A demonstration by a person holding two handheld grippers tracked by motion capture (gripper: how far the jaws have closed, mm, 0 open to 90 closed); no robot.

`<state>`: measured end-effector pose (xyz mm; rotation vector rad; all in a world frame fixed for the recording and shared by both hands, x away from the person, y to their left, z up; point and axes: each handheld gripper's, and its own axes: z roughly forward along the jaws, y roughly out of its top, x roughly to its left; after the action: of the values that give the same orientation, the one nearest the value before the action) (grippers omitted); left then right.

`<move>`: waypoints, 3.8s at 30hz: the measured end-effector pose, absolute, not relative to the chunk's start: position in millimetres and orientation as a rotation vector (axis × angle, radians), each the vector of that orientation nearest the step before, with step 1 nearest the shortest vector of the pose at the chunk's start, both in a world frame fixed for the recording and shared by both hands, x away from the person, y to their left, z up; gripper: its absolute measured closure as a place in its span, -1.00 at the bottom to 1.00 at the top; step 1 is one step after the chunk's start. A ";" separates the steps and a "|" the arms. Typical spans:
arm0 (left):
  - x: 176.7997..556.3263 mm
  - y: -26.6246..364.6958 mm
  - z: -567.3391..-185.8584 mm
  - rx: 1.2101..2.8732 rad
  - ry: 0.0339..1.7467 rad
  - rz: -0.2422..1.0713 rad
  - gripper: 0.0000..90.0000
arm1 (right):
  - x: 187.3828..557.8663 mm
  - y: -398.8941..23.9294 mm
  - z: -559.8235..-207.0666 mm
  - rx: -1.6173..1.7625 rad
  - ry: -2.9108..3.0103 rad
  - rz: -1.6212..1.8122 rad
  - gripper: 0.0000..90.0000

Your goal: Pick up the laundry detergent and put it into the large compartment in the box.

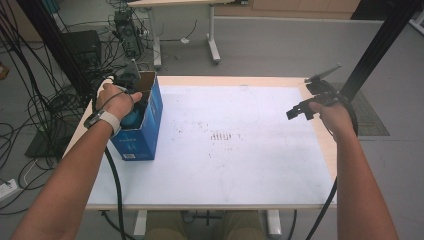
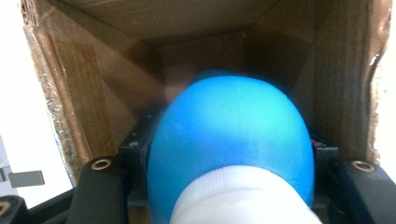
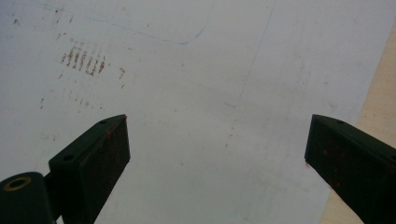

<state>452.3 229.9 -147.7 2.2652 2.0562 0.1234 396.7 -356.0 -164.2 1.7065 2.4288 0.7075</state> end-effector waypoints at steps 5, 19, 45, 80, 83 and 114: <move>452.5 229.9 -147.9 2.264 2.057 0.122 -0.16 | 396.5 -357.3 -164.4 1.714 2.426 0.705 -0.86; 452.3 230.8 -147.9 2.259 2.061 0.120 -0.16 | 398.1 -355.8 -163.9 1.708 2.430 0.703 -0.86; 451.5 231.4 -148.4 2.254 2.063 0.119 -0.16 | 397.6 -356.2 -162.9 1.707 2.429 0.705 -0.86; 451.8 231.5 -149.0 2.253 2.061 0.118 -0.16 | 395.3 -359.1 -163.2 1.712 2.423 0.708 -0.86; 452.1 231.3 -148.9 2.254 2.062 0.116 -0.16 | 395.1 -359.7 -163.5 1.710 2.423 0.708 -0.86; 452.3 231.1 -150.4 2.241 2.071 0.112 -0.19 | 394.4 -362.0 -164.1 1.719 2.420 0.707 -0.86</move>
<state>452.3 231.1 -150.4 2.2414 2.0707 0.1115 394.4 -362.0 -164.1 1.7195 2.4204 0.7068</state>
